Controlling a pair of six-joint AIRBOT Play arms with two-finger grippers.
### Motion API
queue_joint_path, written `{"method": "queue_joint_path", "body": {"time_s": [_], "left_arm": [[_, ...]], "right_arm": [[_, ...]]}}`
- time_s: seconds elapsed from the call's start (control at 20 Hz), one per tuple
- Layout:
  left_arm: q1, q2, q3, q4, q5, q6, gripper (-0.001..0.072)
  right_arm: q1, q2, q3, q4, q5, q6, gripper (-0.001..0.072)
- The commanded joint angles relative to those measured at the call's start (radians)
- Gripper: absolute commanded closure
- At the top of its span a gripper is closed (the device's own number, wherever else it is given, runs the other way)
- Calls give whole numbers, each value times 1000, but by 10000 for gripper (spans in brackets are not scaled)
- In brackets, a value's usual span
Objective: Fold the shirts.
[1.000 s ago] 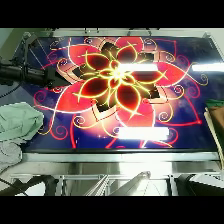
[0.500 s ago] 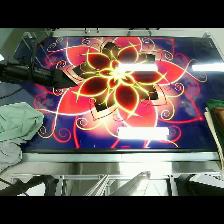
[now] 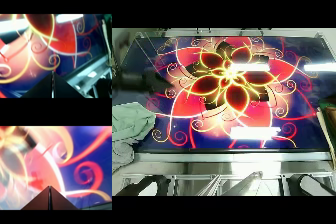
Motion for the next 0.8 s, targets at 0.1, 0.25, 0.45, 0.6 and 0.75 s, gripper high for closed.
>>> {"method": "queue_joint_path", "body": {"time_s": [0.1, 0.25, 0.45, 0.6, 0.75], "left_arm": [[-82, 306, -599, 16, 114, -11, 706], [-86, 388, -737, 6, 155, -11, 706], [-86, 480, -765, 9, 166, -12, 705], [-86, 542, -765, 9, 166, -12, 706], [-86, 591, -766, 9, 158, -14, 706]], "right_arm": [[468, 250, -578, 118, -251, -119, 697], [592, 248, -628, 151, -325, -137, 696], [608, 248, -628, 216, -306, -136, 695], [608, 248, -628, 216, -306, -135, 694], [608, 248, -628, 216, -306, -136, 695]]}}
